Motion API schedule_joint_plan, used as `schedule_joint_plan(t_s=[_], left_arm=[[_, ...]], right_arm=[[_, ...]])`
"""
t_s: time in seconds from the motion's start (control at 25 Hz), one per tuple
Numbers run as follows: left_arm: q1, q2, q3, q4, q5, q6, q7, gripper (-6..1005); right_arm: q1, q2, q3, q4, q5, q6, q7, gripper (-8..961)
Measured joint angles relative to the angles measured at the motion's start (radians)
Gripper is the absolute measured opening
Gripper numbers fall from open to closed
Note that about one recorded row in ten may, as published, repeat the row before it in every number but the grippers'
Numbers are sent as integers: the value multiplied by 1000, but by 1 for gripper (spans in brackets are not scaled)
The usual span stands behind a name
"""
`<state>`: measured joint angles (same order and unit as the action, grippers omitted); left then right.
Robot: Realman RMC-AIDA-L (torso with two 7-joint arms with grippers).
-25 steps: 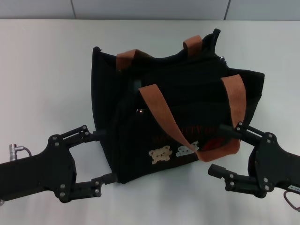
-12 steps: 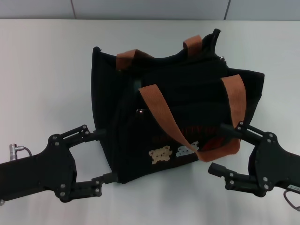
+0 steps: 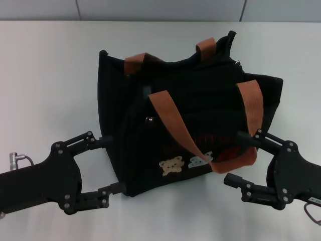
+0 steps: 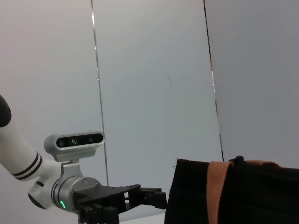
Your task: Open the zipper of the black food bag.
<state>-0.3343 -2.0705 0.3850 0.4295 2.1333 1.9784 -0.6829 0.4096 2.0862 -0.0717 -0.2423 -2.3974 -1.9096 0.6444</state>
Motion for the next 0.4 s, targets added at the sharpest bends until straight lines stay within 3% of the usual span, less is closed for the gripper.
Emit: schedule_joint_plan(t_s=[0.4], left_arm=[[-2,0,0,-2,-14,0,16,825]], right_arm=[[0,0,3,0,2,0,-3,837]])
